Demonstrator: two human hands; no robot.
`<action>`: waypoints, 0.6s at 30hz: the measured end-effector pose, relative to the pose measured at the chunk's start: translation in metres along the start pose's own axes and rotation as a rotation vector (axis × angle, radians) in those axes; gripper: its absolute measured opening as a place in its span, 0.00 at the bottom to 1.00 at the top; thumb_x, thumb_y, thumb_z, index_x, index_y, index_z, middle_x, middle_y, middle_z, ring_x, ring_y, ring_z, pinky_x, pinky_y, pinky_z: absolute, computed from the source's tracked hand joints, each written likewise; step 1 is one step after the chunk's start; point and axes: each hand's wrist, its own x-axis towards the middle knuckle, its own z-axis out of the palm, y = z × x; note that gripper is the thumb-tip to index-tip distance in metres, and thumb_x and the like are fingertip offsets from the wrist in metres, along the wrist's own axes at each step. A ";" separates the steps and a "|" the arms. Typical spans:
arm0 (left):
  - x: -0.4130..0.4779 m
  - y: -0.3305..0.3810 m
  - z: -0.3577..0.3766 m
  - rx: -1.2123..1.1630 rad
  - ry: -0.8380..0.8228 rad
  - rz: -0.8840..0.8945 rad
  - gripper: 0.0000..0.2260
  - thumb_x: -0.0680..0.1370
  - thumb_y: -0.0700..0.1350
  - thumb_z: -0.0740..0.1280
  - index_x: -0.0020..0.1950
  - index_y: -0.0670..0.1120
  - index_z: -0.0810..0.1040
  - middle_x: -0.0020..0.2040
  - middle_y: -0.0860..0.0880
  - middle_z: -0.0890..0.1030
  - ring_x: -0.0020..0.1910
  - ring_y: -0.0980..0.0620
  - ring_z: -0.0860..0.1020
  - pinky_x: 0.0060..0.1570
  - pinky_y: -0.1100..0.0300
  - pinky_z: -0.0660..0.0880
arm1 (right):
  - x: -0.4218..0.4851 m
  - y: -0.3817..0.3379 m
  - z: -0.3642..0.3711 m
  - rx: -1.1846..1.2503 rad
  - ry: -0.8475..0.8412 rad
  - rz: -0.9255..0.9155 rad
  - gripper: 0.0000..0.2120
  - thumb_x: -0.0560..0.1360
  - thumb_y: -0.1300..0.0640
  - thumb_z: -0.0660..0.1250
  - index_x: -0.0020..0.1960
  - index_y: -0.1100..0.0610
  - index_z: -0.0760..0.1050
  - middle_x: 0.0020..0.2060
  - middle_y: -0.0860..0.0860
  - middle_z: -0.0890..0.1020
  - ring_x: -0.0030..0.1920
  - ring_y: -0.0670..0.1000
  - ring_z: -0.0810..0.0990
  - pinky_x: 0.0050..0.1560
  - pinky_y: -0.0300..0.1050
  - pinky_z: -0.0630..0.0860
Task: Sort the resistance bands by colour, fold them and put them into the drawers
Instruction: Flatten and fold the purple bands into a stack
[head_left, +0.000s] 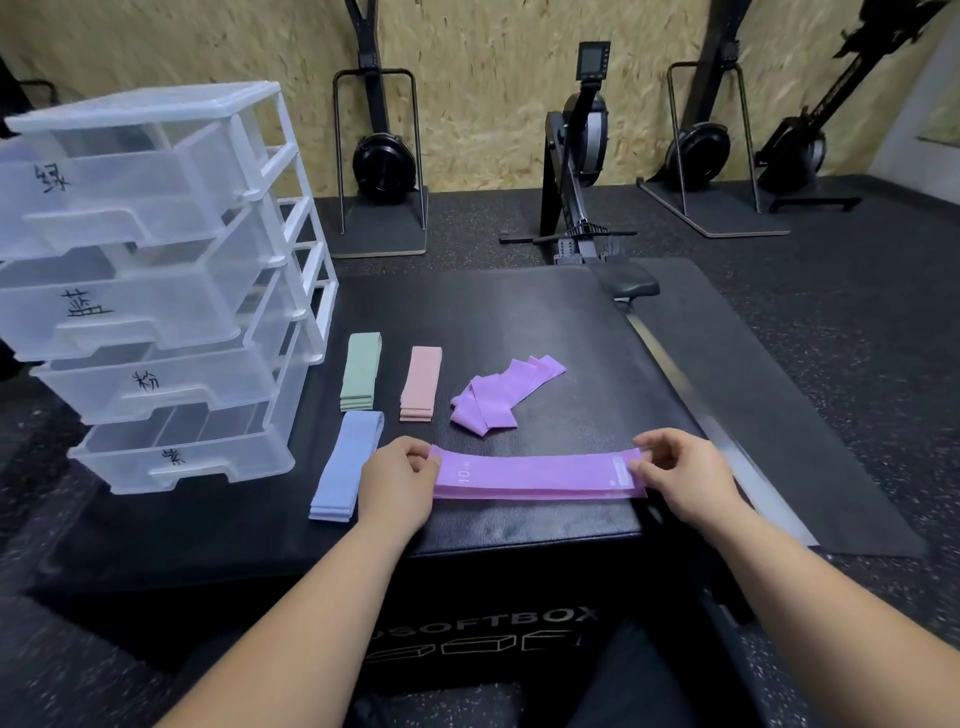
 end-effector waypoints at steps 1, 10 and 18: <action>0.000 -0.001 0.002 0.018 0.004 0.007 0.01 0.80 0.47 0.72 0.50 0.52 0.83 0.38 0.55 0.83 0.41 0.57 0.79 0.44 0.58 0.74 | -0.002 -0.001 0.002 -0.011 0.017 -0.003 0.10 0.71 0.56 0.81 0.49 0.47 0.83 0.39 0.45 0.86 0.41 0.46 0.85 0.47 0.43 0.78; -0.004 -0.018 0.016 0.203 0.009 0.112 0.02 0.82 0.48 0.69 0.54 0.54 0.80 0.45 0.55 0.79 0.46 0.52 0.79 0.48 0.52 0.77 | -0.015 -0.004 0.016 -0.172 0.072 -0.108 0.12 0.71 0.59 0.79 0.50 0.47 0.82 0.41 0.43 0.83 0.40 0.43 0.81 0.47 0.44 0.77; 0.001 -0.022 0.014 0.217 -0.026 0.171 0.15 0.81 0.50 0.70 0.67 0.54 0.77 0.62 0.53 0.71 0.53 0.49 0.79 0.55 0.49 0.78 | -0.016 0.006 0.016 -0.189 0.046 -0.213 0.14 0.74 0.54 0.78 0.57 0.42 0.82 0.53 0.41 0.75 0.49 0.44 0.78 0.52 0.46 0.75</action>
